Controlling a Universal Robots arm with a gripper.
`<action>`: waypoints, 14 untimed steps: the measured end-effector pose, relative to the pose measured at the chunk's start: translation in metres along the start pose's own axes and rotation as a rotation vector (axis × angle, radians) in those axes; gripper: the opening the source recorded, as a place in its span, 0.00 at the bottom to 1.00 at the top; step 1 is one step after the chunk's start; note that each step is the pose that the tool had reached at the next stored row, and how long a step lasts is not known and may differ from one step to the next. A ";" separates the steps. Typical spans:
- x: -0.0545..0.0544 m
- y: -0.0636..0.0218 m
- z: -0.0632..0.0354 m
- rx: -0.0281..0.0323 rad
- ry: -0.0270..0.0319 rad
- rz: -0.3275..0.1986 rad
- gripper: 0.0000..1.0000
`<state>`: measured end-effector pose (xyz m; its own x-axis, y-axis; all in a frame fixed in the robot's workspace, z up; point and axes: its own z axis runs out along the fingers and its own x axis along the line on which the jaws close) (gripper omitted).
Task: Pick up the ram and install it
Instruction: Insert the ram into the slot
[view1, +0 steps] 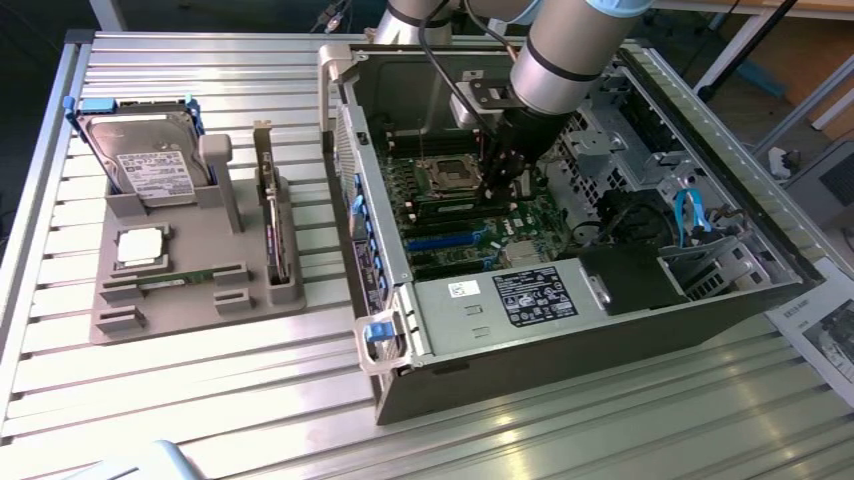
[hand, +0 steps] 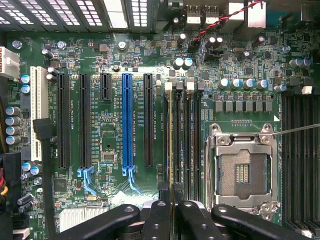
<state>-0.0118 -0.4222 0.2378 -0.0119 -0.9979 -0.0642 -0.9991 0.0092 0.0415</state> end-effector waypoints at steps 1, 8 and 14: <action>0.000 0.0000 0.0000 0.0000 0.0001 0.000 0.12; 0.000 0.0000 0.0003 -0.0004 0.0003 -0.006 0.12; 0.000 -0.0001 0.0004 -0.0003 0.0004 -0.007 0.12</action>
<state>-0.0118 -0.4217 0.2374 -0.0049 -0.9979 -0.0641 -0.9991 0.0023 0.0414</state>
